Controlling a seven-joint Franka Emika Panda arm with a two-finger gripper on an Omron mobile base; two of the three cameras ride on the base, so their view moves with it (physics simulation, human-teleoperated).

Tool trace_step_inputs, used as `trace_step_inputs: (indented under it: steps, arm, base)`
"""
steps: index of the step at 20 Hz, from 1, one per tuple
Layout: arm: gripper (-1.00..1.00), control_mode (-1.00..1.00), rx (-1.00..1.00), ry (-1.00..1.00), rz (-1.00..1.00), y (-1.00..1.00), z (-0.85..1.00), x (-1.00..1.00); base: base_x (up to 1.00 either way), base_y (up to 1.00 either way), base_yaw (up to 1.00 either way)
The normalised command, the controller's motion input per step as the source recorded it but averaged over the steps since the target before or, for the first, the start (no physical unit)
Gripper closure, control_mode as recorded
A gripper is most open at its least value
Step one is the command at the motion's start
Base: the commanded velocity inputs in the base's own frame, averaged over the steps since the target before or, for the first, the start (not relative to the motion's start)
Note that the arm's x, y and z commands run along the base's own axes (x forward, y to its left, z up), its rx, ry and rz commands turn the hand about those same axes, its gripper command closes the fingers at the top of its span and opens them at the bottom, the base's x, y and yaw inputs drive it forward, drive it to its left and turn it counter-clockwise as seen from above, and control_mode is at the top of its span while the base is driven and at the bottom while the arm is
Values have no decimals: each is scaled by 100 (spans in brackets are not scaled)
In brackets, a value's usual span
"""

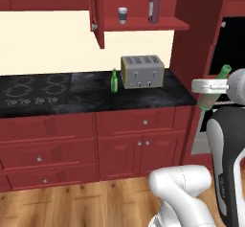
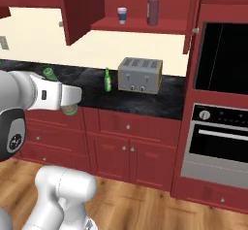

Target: Sort all alcoholic drinks to one cabinet, and non-alcoholic drinks to the other.

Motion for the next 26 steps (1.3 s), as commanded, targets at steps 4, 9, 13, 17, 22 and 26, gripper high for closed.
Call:
trace_step_inputs:
  steps: [4,9,13,17,22,26]
  arm:
    - [100,100,0,0,0,0,0,0]
    - [100,100,0,0,0,0,0,0]
    - [100,100,0,0,0,0,0,0]
    - [100,100,0,0,0,0,0,0]
    - [100,100,0,0,0,0,0,0]
    - [100,100,0,0,0,0,0,0]
  base:
    - [-28,38,36]
    - [-25,38,33]
    - [-9,31,27]
    - [-2,37,25]
    - [2,39,21]
    - [26,37,12]
